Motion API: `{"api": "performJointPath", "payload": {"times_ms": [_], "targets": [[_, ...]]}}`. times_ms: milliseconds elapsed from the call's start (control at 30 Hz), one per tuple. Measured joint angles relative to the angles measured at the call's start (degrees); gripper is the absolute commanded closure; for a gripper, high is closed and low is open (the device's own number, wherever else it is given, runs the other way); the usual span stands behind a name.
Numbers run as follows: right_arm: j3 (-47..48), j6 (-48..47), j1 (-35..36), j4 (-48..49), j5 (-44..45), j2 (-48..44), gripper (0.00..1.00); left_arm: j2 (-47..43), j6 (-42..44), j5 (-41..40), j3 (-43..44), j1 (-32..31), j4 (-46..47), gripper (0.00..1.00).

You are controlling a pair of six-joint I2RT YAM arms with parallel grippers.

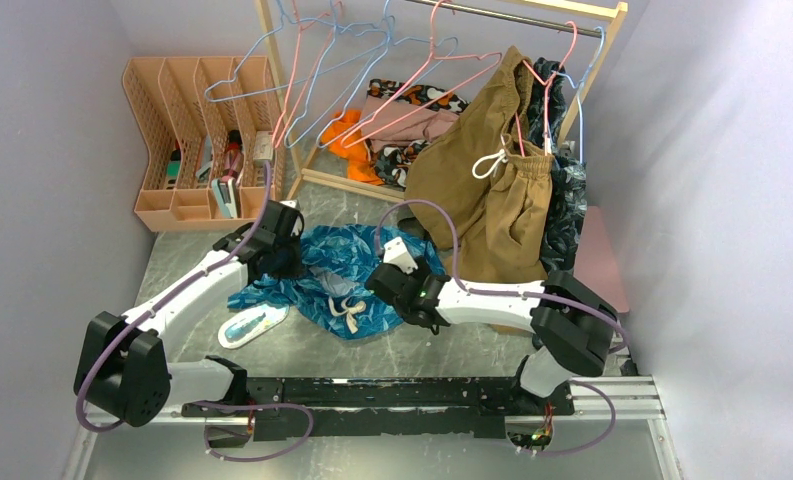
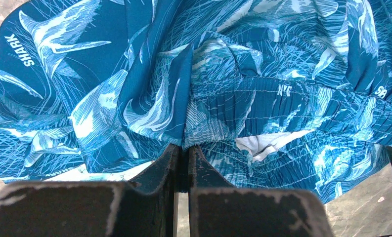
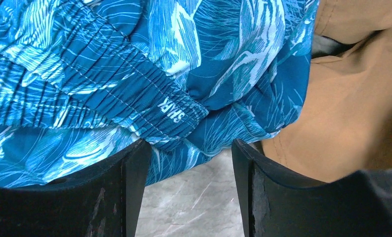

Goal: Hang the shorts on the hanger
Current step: Adjust the shorts at the center of the board.

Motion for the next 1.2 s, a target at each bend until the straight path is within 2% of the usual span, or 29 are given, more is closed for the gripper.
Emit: {"api": "performJointPath", "payload": {"times_ms": [600,733,1100,1200], "targets": [[0.52,-2.56,0.44,6.45,1.27,3.37,0.35,0.00,0.42,0.02,0.00,0.00,-0.04,0.93],[0.52,-3.13,0.48,7.96,1.11,4.96,0.39,0.00,0.42,0.02,0.00,0.00,-0.04,0.93],[0.48,-3.10,0.04,9.25,3.72,5.60,0.79,-0.52,0.83,0.00,0.00,0.00,-0.55,0.93],[0.50,-2.82,-0.55,8.85,4.28,4.81,0.96,-1.51,0.94,-0.02,0.00,0.00,-0.76,0.93]]}}
